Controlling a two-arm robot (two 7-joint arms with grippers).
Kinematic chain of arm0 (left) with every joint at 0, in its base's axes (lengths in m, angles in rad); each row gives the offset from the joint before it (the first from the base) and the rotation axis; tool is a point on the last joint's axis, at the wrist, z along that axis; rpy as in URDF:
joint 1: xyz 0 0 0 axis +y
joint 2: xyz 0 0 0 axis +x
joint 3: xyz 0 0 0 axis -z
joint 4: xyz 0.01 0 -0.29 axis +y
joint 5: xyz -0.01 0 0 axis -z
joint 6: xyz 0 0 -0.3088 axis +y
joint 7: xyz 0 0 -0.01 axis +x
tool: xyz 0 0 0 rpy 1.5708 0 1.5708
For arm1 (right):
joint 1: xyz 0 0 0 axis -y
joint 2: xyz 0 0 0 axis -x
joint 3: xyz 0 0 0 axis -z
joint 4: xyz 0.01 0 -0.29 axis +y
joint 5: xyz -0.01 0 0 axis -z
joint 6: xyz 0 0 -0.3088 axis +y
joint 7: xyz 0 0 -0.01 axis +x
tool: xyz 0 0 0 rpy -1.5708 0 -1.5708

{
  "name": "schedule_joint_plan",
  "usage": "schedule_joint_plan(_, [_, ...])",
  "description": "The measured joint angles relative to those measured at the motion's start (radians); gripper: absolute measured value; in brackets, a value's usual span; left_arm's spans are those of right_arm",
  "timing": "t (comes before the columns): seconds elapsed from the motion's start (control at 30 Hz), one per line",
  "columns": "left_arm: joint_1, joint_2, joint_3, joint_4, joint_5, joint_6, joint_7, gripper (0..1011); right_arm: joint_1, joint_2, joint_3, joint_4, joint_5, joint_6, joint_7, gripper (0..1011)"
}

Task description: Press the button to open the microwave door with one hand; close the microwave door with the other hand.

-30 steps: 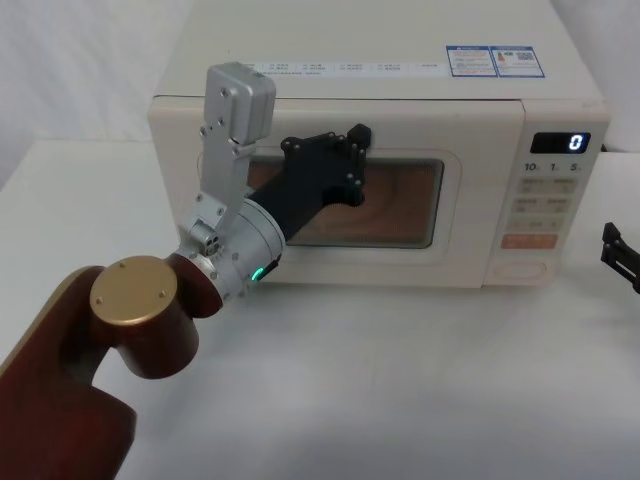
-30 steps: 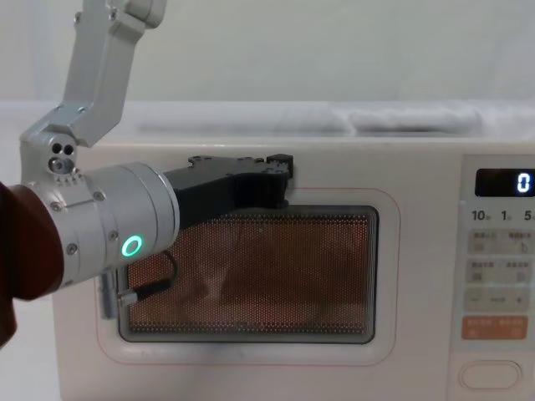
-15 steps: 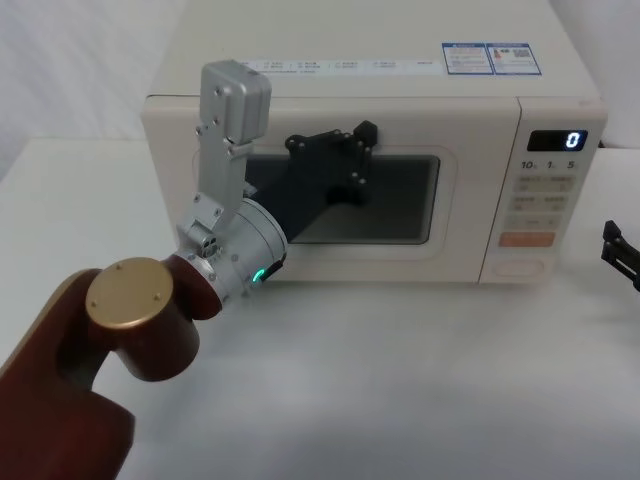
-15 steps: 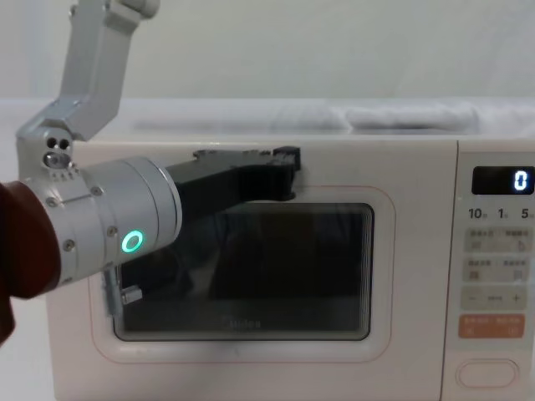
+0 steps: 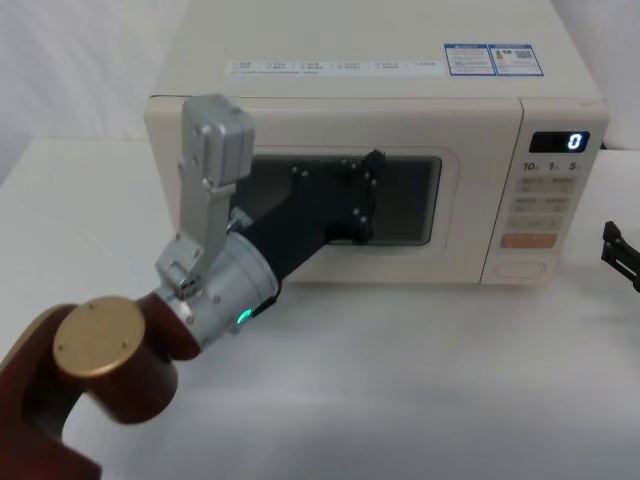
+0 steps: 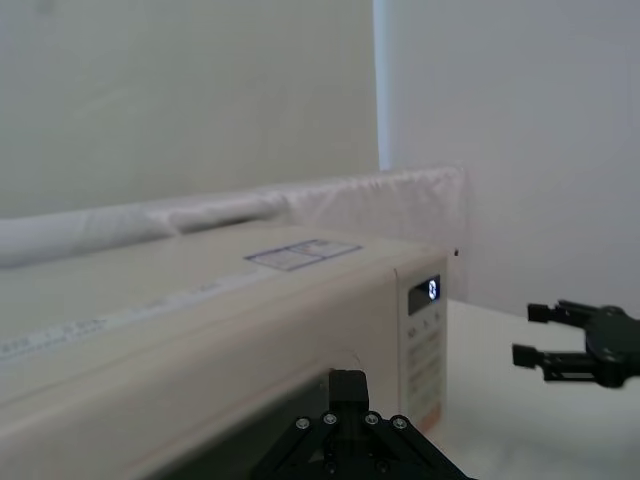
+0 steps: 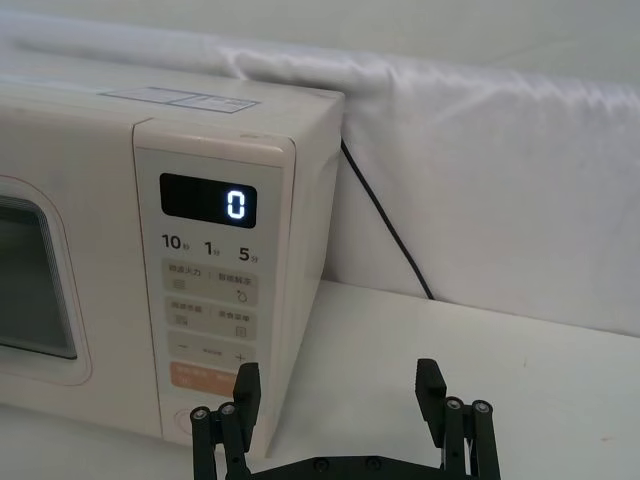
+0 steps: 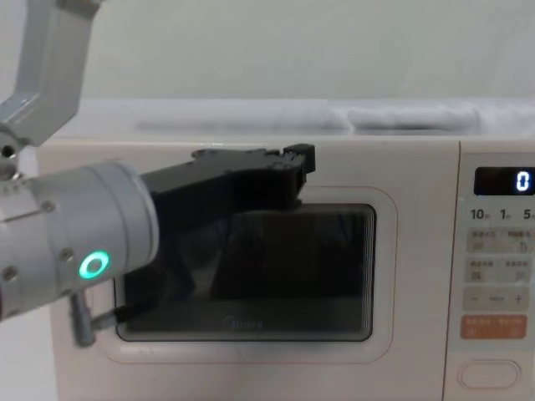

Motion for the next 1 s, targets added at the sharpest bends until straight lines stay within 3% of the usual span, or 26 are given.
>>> schedule_joint_plan(0.3, [0.093, 0.044, -0.030, -0.069, -0.015, -0.010, 0.030, 0, 0.000, 0.000, 0.000, 0.000, 0.000, 0.000, 0.000, 1002])
schedule_joint_plan(0.5, [0.164, 0.067, -0.074, -0.105, -0.022, -0.022, 0.061, 0, 0.000, 0.000, 0.000, 0.000, 0.000, 0.000, 0.000, 1002])
schedule_joint_plan(0.8, [0.271, 0.068, -0.148, -0.125, -0.012, -0.055, 0.128, 0, 0.000, 0.000, 0.000, 0.000, 0.000, 0.000, 0.000, 1002])
schedule_joint_plan(1.0, [0.352, 0.041, -0.222, -0.127, 0.022, -0.108, 0.204, 0, 0.000, 0.000, 0.000, 0.000, 0.000, 0.000, 0.000, 1002])
